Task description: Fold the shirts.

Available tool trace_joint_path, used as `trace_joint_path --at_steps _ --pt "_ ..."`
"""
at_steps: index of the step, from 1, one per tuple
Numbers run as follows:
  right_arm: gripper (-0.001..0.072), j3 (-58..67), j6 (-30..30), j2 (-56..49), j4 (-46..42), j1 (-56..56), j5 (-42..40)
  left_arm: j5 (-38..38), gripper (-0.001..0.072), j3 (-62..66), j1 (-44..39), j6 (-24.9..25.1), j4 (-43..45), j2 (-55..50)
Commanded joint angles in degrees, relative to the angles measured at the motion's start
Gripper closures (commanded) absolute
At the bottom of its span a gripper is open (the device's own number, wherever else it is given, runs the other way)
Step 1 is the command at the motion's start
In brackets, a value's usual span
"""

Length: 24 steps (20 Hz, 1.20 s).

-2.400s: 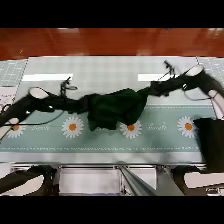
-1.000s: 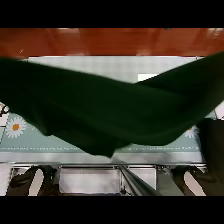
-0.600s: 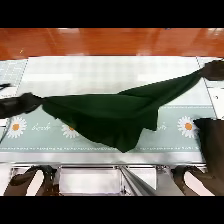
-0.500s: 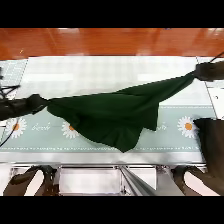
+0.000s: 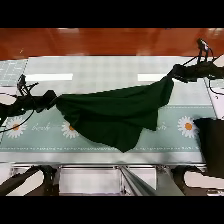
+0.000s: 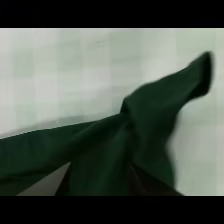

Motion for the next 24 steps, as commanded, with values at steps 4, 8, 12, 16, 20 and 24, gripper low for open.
trace_joint_path --at_steps 4,8,12,16,20,24 --pt "0.0319 3.93 -0.5 2.56 -0.72 -14.34 21.38 -19.93 0.02 12.02 15.32 0.09 8.61 -1.88" --pt "0.0319 -14.95 -2.64 9.38 2.54 -19.5 18.8 -24.83 0.02 5.6 20.17 11.54 -8.26 -2.4" --pt "0.0319 -26.25 -8.2 11.63 7.13 -19.47 17.77 -26.05 0.02 1.81 15.26 22.49 -15.3 -7.74" --pt "0.0319 -27.06 -8.46 11.63 7.91 -19.47 18.58 -19.93 0.02 2.14 10.03 24.2 -16.13 -13.51" --pt "0.0319 -27.08 -8.46 11.63 7.74 -19.47 19.58 -19.82 0.0689 4.28 6.73 25.64 -16.09 -16.09" --pt "0.0319 -27.65 -8.44 11.63 5.75 -19.45 22.23 -21.49 0.0689 6.51 6.71 25.59 -16.09 -15.93"
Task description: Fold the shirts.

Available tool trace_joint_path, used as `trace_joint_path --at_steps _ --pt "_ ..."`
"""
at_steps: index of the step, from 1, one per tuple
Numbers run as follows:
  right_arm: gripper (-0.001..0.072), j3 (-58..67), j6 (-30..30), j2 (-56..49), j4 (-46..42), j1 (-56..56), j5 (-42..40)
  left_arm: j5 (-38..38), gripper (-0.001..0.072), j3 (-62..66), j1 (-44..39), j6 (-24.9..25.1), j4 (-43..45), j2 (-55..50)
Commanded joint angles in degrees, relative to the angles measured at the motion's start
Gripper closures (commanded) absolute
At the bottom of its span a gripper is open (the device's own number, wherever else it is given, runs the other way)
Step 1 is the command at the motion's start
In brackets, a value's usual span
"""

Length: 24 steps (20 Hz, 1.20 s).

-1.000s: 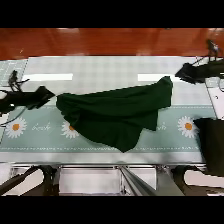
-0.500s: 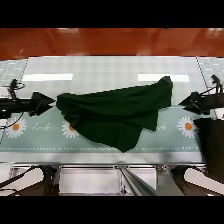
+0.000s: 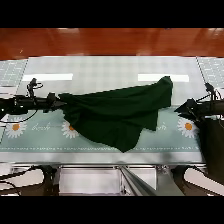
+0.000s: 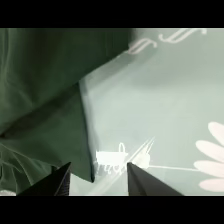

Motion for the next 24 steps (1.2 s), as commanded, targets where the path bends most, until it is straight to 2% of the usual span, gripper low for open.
trace_joint_path --at_steps 1,8,10,17,22,23,24 --pt "0.0319 -1.38 -0.04 0.04 -0.87 0.11 2.19 -1.22 0.0689 1.33 -0.59 0.57 -0.24 -0.48" --pt "0.0319 -7.04 0.83 -1.6 -0.11 10.16 0.76 -1.77 0.0689 1.33 -0.59 0.04 -0.22 -0.5" --pt "0.0319 -7.02 1.27 -3.34 0.59 13.6 -1.03 -1.77 0.0689 1.33 -0.59 -1.31 -0.22 -0.5" --pt "0.0319 -6.62 2.67 -8.98 4.13 20.28 -8.59 -1.81 0.0689 1.33 -0.59 -1.36 -0.22 -0.5" --pt "0.032 -2.99 2.82 -12.26 5.35 24.76 -9.84 -1.86 0.0689 1.33 -0.59 -1.36 -0.22 -0.48" --pt "0.036 -2.62 2.89 -12.26 5.68 25.33 -10.16 -1.86 0.0689 1.33 -0.59 -1.36 -0.22 -0.48" --pt "0.0454 -2.54 2.64 -12.26 6.4 25.49 -10.43 -1.84 0.0689 1.33 -0.59 -1.36 -0.22 -0.5"
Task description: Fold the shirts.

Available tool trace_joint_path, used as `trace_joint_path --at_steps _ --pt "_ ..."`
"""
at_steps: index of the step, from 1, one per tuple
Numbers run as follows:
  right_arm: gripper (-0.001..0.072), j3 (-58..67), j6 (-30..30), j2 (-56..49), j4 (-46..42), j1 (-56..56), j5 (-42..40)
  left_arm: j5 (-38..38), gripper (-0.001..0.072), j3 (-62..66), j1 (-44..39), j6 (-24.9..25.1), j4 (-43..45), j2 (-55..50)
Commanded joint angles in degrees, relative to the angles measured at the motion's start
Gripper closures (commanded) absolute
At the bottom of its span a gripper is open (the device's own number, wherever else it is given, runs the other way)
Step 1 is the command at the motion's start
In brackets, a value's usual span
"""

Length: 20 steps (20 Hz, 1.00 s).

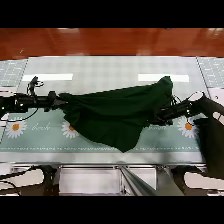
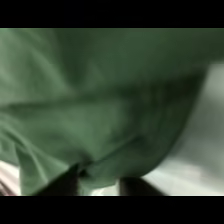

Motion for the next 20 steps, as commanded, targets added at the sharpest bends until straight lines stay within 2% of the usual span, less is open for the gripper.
trace_joint_path --at_steps 1,2,6,9,13,17,20 --pt "0.0617 1.09 -1.31 -0.74 1.73 1.75 -1.77 0.02 0.0689 0.07 -0.04 -0.04 0.0 -0.02" --pt "0.0682 1.09 -2.99 -0.74 1.95 1.6 -1.51 -0.04 0.0689 0.07 -0.04 -0.02 0.0 -0.02" --pt "0.0684 2.93 -4.28 -0.68 2.36 -0.55 1.01 -1.46 0.0689 0.52 -0.04 0.17 -0.02 0.02" --pt "0.0684 12.2 -4.26 1.2 2.47 -2.58 4.76 -4.33 0.0689 4.81 -0.04 0.17 -1.05 1.75" --pt "0.0684 36.87 -1.11 5.84 2.38 -4.9 5.33 -3.48 0.069 15.41 -0.57 1.64 -9.2 12.61" --pt "0.0684 64.24 1.86 8.79 1.29 -4.9 6.23 1.11 0.069 30.34 -0.11 -3.78 -9.33 23.3" --pt "0.0684 74.27 2.71 14.16 -0.81 -4.9 5.9 2.64 0.069 41.16 0.11 -7.04 -5.86 30.14"
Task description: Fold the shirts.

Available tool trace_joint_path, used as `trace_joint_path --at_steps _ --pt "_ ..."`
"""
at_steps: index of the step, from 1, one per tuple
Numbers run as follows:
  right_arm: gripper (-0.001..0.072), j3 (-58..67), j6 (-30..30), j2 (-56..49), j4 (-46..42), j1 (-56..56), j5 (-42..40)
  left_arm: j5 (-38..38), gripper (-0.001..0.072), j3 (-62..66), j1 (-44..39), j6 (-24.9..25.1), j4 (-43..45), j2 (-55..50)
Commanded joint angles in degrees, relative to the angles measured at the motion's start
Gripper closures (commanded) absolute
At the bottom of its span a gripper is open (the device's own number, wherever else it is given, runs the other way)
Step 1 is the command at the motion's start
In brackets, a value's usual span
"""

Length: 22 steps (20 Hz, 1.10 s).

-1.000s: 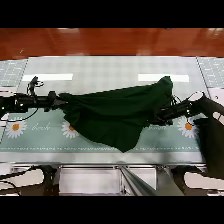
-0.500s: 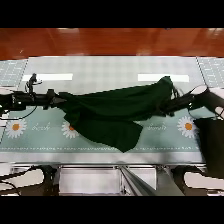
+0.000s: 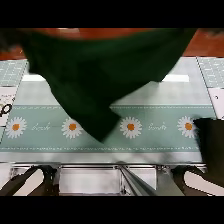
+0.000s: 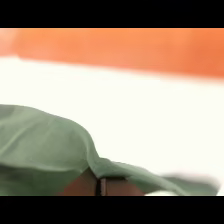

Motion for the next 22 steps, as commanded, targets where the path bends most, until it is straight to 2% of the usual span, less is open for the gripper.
trace_joint_path --at_steps 1,6,8,11,15,19,22 --pt "0.0684 11.89 1.4 7.06 -2.12 -0.17 -1.03 3.08 0.069 12.55 0.39 -5.27 4.83 8.61" --pt "0.0684 11.89 2.86 22.4 -15.3 -0.15 0.59 3.5 0.069 17.31 0.5 -15.69 21.51 21.0" --pt "0.0684 11.37 4.07 26.99 -20.26 -0.15 5.18 0.52 0.0689 17.29 0.48 -19.96 27.93 26.16" --pt "0.0684 5.38 8.24 34.29 -30.75 -0.15 11.13 -5.29 0.0689 17.29 0.48 -22.25 32.83 31.67" --pt "0.0684 -3.19 9.62 40.46 -32.74 -0.15 10.67 -6.82 0.0689 17.29 0.48 -25.03 40.17 34.67" --pt "0.0684 -9.31 10.58 40.54 -32.5 -0.15 8.74 -12.39 0.0689 14.45 0.48 -25.03 40.35 32.57" --pt "0.0684 -17.44 10.69 40.17 -29.92 -0.15 5.6 -12.83 0.0689 6.32 0.42 -25.62 38.42 29.94"
